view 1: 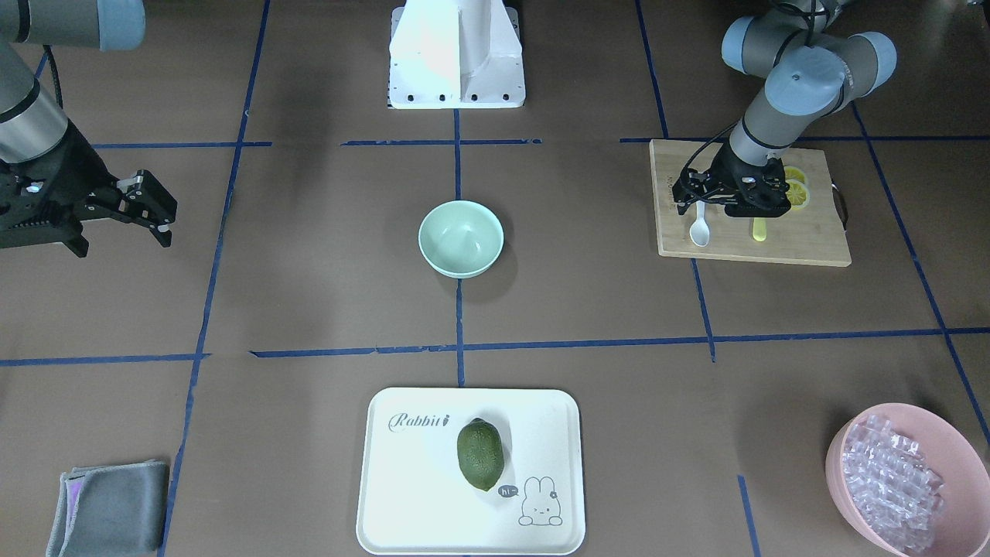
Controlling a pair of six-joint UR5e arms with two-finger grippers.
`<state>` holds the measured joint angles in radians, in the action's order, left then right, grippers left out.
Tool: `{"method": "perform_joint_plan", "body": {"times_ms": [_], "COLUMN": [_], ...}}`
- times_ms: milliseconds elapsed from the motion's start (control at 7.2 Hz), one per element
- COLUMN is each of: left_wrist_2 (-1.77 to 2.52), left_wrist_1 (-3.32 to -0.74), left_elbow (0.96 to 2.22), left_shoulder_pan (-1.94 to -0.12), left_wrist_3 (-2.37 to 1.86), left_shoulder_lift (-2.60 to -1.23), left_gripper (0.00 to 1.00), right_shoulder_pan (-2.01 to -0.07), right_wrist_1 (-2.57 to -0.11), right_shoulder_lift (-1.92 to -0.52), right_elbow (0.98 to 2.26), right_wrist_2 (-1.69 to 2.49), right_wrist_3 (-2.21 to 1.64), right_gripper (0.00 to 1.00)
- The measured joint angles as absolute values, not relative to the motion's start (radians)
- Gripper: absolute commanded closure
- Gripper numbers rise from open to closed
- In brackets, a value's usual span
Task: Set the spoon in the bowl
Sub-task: 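Grasp the white plastic spoon on the cutting board with the left gripper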
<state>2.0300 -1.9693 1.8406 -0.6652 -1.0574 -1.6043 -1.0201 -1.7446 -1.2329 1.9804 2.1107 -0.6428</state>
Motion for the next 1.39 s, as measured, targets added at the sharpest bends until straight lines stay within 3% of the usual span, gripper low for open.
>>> {"method": "perform_joint_plan", "body": {"times_ms": [278,417,694,1389], "left_wrist_2": [2.03,2.029,2.034,2.041], "left_wrist_1": [-1.967,-1.966,-1.963,-1.909], "left_elbow": [1.84,1.841,1.844,1.901], "left_shoulder_pan": [-0.664,-0.664,-0.664,-0.68], "left_wrist_3": [-1.057,-1.057,-1.057,-1.05], "left_shoulder_lift": [-1.603,-1.603,-1.601,-1.588], "left_gripper": [0.84,0.93,1.0,1.0], "right_shoulder_pan": [-1.023,-1.024,-1.025,-1.043], "right_wrist_1": [-1.745,-1.746,-1.746,-1.744], "right_shoulder_lift": [-1.232,-1.232,-1.232,-1.235], "right_elbow": [1.98,1.98,1.98,1.981], "right_wrist_2": [2.111,2.111,2.111,2.156], "right_wrist_3": [-0.643,-0.643,-0.643,-0.642], "right_gripper": [0.0,0.0,0.0,0.0]}}
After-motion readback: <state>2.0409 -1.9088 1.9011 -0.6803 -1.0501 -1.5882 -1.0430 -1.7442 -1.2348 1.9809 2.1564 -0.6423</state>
